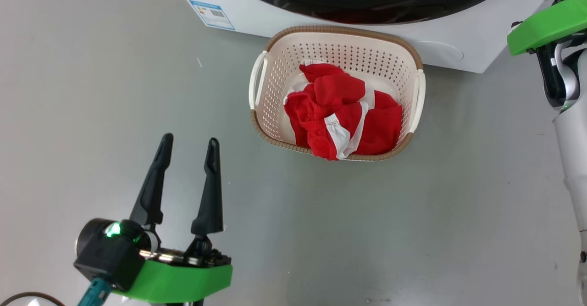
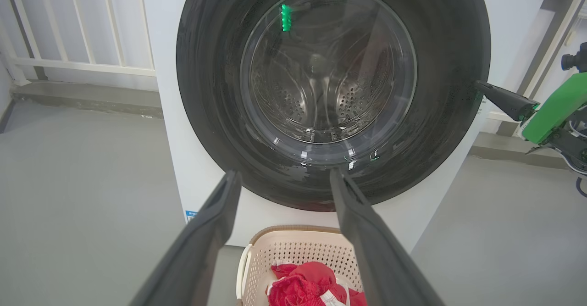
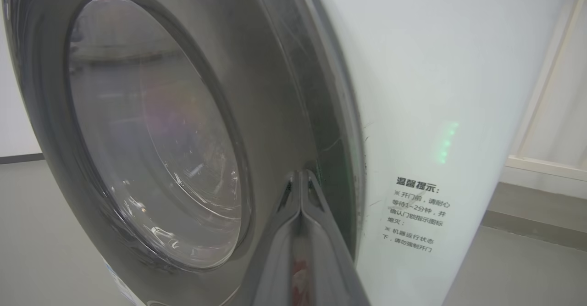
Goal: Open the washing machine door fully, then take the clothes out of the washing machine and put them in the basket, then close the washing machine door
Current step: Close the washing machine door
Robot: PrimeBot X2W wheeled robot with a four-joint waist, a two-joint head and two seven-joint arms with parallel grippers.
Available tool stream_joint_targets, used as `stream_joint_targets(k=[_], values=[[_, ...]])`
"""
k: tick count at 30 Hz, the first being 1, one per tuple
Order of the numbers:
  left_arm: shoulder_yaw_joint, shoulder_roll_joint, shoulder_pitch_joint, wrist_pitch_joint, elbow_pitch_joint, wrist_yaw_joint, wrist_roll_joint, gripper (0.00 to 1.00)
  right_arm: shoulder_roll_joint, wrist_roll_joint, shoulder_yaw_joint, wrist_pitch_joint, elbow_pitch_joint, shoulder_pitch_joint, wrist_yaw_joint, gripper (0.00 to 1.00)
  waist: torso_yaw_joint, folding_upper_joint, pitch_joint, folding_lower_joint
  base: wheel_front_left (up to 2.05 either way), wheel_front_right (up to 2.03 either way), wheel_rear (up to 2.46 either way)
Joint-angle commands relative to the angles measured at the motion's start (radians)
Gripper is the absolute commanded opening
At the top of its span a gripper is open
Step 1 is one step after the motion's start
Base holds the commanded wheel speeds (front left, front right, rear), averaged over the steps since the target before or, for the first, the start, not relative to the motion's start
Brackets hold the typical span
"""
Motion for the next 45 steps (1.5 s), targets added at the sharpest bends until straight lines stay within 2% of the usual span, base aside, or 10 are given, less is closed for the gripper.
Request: stream_joint_targets(k=[1, 11, 20, 21, 22, 24, 25, 28, 29, 45], values=[[0.029, 0.009, -0.018, -0.005, -0.017, 0.015, -0.012, 1.00, 0.008, -0.010, 0.005, -0.006, -0.011, -0.029, 0.003, 0.00, -0.002, 0.0000, 0.002, -0.0001, 0.00, 0.00, 0.00], [0.031, 0.009, -0.030, -0.005, -0.013, 0.046, -0.019, 1.00, 0.023, -0.023, 0.001, -0.006, 0.008, -0.039, 0.003, 0.00, -0.014, 0.0000, -0.007, -0.0001, 0.00, 0.00, 0.00], [0.025, 0.009, -0.023, -0.005, 0.017, 0.017, -0.037, 1.00, 0.065, 0.012, 0.015, -0.006, -0.025, 0.025, 0.003, 0.00, -0.048, 0.0000, -0.039, -0.0001, 0.00, 0.00, 0.00], [0.026, 0.009, -0.022, -0.005, 0.019, 0.016, -0.042, 1.00, 0.069, 0.018, 0.015, -0.006, -0.031, 0.038, 0.003, 0.06, -0.054, 0.0000, -0.045, -0.0001, 0.00, 0.00, 0.00], [0.029, 0.009, -0.020, -0.005, 0.022, 0.017, -0.044, 1.00, 0.075, 0.025, 0.015, -0.006, -0.040, 0.053, 0.003, 0.24, -0.061, 0.0000, -0.052, -0.0001, 0.00, 0.00, 0.00], [0.036, 0.009, -0.015, -0.005, 0.030, 0.015, -0.052, 1.00, 0.086, 0.033, 0.023, -0.006, -0.059, 0.088, 0.003, 0.44, -0.078, 0.0000, -0.065, -0.0001, 0.00, 0.00, 0.00], [0.039, 0.009, -0.013, -0.005, 0.032, 0.012, -0.054, 1.00, 0.091, 0.036, 0.028, -0.006, -0.069, 0.107, 0.003, 0.48, -0.087, 0.0000, -0.071, -0.0001, 0.00, 0.00, 0.00], [0.048, 0.009, -0.008, -0.005, 0.039, 0.003, -0.055, 1.00, 0.100, 0.042, 0.046, -0.006, -0.100, 0.164, 0.003, 0.93, -0.113, 0.0000, -0.092, -0.0001, 0.00, 0.00, 0.00], [0.050, 0.009, -0.007, -0.005, 0.040, 0.000, -0.055, 1.00, 0.102, 0.045, 0.051, -0.006, -0.112, 0.183, 0.003, 1.00, -0.122, 0.0000, -0.099, -0.0001, 0.00, 0.00, 0.00], [0.076, 0.009, 0.029, -0.005, 0.064, -0.026, -0.001, 1.00, 0.130, 0.020, -0.020, -0.006, -0.286, 0.453, 0.003, 1.00, -0.240, 0.0000, -0.206, -0.0001, 0.00, 0.00, 0.00]])
